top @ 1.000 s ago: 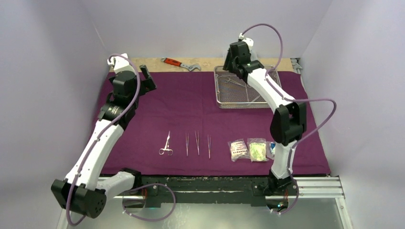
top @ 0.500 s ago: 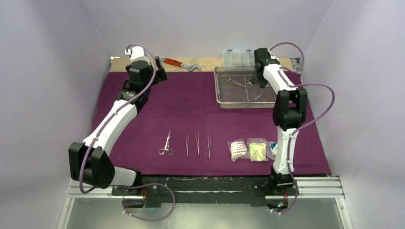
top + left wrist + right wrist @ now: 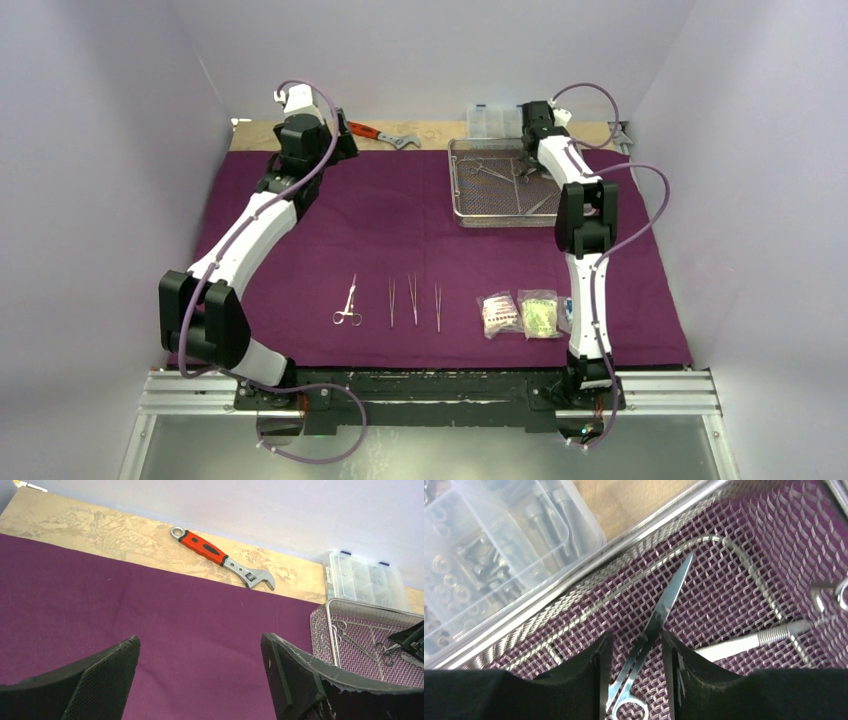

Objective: Open and lay out the surgical kit
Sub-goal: Pick up the medical item from the container.

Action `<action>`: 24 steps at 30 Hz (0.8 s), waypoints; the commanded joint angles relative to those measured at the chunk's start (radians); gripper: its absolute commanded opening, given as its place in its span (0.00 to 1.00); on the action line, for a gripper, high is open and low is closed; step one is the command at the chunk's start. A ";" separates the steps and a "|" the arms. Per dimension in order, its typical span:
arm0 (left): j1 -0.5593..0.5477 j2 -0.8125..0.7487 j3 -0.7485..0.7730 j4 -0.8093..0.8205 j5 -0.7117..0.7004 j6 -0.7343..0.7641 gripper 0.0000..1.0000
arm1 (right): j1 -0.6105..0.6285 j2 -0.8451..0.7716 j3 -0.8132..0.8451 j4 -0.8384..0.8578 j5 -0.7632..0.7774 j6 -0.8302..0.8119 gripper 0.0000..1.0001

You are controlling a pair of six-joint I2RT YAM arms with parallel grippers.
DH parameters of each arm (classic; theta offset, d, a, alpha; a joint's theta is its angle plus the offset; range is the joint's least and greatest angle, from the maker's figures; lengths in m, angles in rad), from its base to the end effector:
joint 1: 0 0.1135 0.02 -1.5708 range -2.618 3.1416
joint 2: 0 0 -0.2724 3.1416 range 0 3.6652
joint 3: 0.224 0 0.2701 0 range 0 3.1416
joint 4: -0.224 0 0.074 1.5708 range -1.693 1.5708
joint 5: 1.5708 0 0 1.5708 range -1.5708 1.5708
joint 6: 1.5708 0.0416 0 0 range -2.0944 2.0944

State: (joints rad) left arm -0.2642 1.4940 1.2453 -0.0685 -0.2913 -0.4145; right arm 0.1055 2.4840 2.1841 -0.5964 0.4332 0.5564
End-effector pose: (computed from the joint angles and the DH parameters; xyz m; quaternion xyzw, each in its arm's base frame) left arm 0.3673 -0.0870 0.3429 -0.1450 0.7927 -0.0823 0.5864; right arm 0.5734 0.0432 0.1722 0.2753 0.8824 -0.0868 0.3715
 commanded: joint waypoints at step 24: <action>0.002 -0.042 0.020 0.010 -0.005 0.046 0.90 | -0.016 0.032 -0.011 -0.047 -0.034 -0.012 0.14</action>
State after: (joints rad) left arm -0.2642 1.4994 1.2587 -0.0734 -0.2924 -0.3958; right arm 0.0910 2.5000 2.1727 -0.5465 0.4297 0.5343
